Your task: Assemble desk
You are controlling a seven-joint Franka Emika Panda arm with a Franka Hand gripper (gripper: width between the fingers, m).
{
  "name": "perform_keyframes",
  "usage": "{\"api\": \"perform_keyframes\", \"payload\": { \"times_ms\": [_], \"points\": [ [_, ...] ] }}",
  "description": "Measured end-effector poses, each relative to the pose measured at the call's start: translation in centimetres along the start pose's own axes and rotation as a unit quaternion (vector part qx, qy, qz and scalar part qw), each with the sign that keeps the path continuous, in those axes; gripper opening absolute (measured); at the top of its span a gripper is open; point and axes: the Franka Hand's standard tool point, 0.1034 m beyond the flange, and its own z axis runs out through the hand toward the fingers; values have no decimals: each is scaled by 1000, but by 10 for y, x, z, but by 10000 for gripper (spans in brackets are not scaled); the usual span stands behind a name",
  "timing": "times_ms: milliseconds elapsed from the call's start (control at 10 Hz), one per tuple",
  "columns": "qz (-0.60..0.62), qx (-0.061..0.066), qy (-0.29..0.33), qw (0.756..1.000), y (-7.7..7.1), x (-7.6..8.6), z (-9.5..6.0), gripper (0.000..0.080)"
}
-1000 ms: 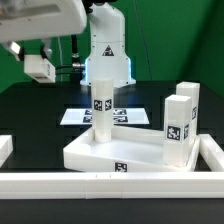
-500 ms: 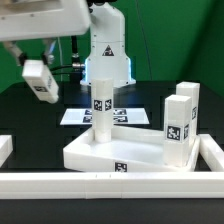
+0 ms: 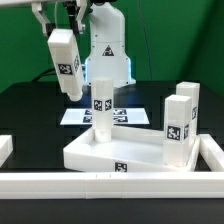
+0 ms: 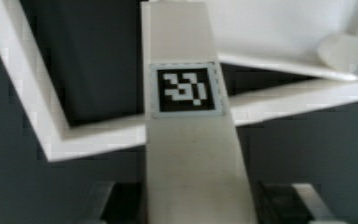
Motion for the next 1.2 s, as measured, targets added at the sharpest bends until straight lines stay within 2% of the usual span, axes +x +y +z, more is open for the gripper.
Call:
{"api": "perform_keyframes", "payload": {
  "times_ms": [200, 300, 400, 600, 700, 1000, 1100, 1200],
  "points": [
    [0, -13, 68, 998, 5, 4, 3, 288],
    [3, -25, 123, 992, 9, 1, 7, 288],
    [8, -31, 155, 987, 4, -6, 12, 288],
    [-4, -59, 247, 967, -2, -18, 14, 288],
    [-6, -58, 243, 968, -7, -23, 20, 288],
    [-6, -58, 241, 969, -6, -23, 20, 288],
    [-10, -58, 238, 969, -3, -23, 19, 288],
    [-15, -55, 225, 973, 13, -22, 11, 288]
  ]
}}
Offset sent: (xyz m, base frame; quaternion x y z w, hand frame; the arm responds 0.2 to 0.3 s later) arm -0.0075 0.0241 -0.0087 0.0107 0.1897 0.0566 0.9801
